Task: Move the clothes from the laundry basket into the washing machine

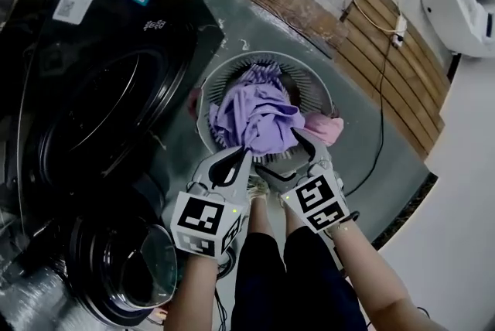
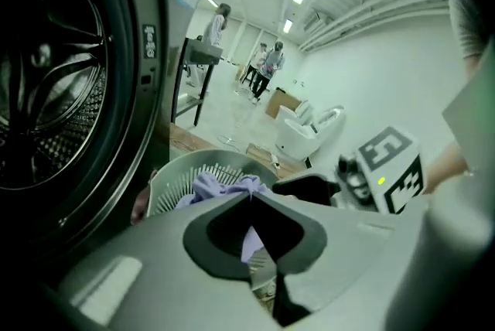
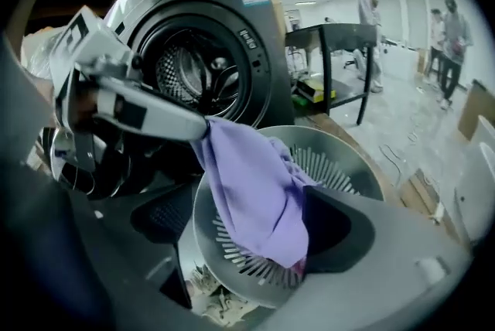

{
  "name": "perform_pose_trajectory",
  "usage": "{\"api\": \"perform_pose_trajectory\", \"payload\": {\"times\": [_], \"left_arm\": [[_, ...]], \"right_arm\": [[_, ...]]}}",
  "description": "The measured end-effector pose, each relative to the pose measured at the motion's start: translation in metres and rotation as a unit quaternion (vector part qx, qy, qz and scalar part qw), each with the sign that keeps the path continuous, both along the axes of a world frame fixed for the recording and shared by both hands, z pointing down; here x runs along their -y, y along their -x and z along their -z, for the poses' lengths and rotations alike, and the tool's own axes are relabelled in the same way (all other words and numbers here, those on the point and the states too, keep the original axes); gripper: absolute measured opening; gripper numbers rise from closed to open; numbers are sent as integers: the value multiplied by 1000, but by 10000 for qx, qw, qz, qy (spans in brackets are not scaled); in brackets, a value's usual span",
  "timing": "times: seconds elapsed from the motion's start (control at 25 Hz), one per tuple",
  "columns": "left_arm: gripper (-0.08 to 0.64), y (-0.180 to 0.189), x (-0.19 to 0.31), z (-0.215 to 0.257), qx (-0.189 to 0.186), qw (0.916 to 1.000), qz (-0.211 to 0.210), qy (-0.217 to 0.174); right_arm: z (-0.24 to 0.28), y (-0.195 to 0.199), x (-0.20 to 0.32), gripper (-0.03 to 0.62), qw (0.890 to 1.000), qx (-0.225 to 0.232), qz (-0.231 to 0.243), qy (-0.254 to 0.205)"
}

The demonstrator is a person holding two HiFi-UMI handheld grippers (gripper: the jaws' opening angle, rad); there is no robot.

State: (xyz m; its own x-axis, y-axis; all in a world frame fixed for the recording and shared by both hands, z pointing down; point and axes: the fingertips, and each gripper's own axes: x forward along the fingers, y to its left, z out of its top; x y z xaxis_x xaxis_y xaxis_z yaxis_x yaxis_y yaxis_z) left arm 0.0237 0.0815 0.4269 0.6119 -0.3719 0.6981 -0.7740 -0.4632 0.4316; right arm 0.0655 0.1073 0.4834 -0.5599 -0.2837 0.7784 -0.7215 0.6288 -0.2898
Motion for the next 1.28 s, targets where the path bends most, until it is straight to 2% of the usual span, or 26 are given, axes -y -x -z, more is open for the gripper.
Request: {"api": "perform_pose_trajectory", "payload": {"times": [0.12,0.24,0.28,0.36,0.44,0.52,0.64,0.72,0.8,0.84,0.88,0.92,1.08,1.12,1.28], "left_arm": [[12,13,3,35,-251,9989,314,-232],[11,27,8,66,-576,9945,674,-551],[11,32,9,75,-700,9922,789,-667],[12,41,10,88,-875,9873,977,-894],[12,52,8,95,-928,9838,1067,-1105],[12,60,3,97,-947,9811,1096,-1280],[12,69,-5,93,-925,9778,1177,-1466],[12,76,-8,86,-847,9770,1303,-1462],[22,85,-12,74,-590,9790,1414,-1346],[100,88,-14,66,-438,9808,1431,-1250],[208,90,-16,57,-307,9828,1415,-1146],[278,90,-17,49,-194,9847,1370,-1062],[390,86,-18,18,424,9883,993,-1079],[397,83,-17,12,541,9885,860,-1120],[419,63,-9,-7,547,9919,490,-1036]], "right_arm": [[-1,15,2,489,9990,-161,385,-137],[0,33,10,489,9983,-171,476,-291],[0,39,12,472,9980,-181,502,-349],[0,46,19,403,9973,-233,504,-486],[0,51,27,294,9971,-224,378,-621],[3,56,35,212,9969,-140,280,-719],[10,61,41,56,9972,62,247,-705],[14,62,41,48,9979,339,182,-523],[21,61,42,46,9974,655,10,-302],[26,61,43,46,9966,797,-91,-210],[32,61,45,46,9954,927,-183,-139],[38,62,48,46,9942,1043,-264,-85],[59,66,58,48,9902,1289,-530,27],[64,68,60,48,9896,1326,-559,35],[88,82,64,48,9852,1656,-438,42]]}}
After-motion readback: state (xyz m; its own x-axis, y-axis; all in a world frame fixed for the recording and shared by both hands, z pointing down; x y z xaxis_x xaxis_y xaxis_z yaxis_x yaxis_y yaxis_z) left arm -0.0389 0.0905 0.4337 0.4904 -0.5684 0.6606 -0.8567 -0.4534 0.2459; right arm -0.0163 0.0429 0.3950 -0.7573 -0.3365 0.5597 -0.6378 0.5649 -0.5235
